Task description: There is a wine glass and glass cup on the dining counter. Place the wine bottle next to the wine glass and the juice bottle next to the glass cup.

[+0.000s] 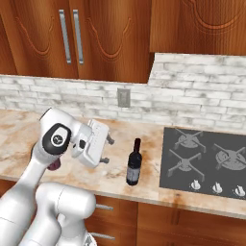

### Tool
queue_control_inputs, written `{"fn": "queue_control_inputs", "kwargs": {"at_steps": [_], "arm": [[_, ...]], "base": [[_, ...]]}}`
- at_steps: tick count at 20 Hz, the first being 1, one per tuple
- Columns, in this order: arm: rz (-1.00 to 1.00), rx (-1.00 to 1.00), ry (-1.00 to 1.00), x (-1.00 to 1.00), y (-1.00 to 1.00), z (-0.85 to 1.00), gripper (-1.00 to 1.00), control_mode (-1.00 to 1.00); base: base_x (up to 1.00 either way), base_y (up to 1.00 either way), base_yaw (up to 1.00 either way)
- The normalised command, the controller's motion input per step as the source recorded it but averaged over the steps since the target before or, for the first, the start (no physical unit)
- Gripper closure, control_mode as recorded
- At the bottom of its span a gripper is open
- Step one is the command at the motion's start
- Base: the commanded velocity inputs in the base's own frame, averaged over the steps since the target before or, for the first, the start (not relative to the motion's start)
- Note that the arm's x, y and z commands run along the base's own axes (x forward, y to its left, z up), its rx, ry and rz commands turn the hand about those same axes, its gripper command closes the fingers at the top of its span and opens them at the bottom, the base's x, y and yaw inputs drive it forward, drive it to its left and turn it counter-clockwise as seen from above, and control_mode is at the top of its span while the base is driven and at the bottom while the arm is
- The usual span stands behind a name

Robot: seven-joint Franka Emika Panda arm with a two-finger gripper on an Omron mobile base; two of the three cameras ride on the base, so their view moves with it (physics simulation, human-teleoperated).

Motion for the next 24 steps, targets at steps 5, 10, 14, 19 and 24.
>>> {"fn": "queue_control_inputs", "kwargs": {"at_steps": [5,10,14,19,24], "arm": [[0.04,0.00,0.03,0.18,-0.24,-0.11,-1.00,-1.00],[0.04,0.00,0.00,0.17,-0.24,-0.12,-1.00,-1.00],[0.06,0.00,0.00,0.17,-0.14,-0.13,-1.00,-1.00],[0.09,0.00,0.00,0.22,-0.03,-0.15,-1.00,-1.00],[0.09,0.00,0.00,0.19,-0.11,-0.13,-1.00,-1.00]], "base": [[0.00,0.00,0.00],[0.00,0.00,0.00],[0.00,0.00,0.00],[0.00,0.00,0.00],[0.00,0.00,0.00]]}}
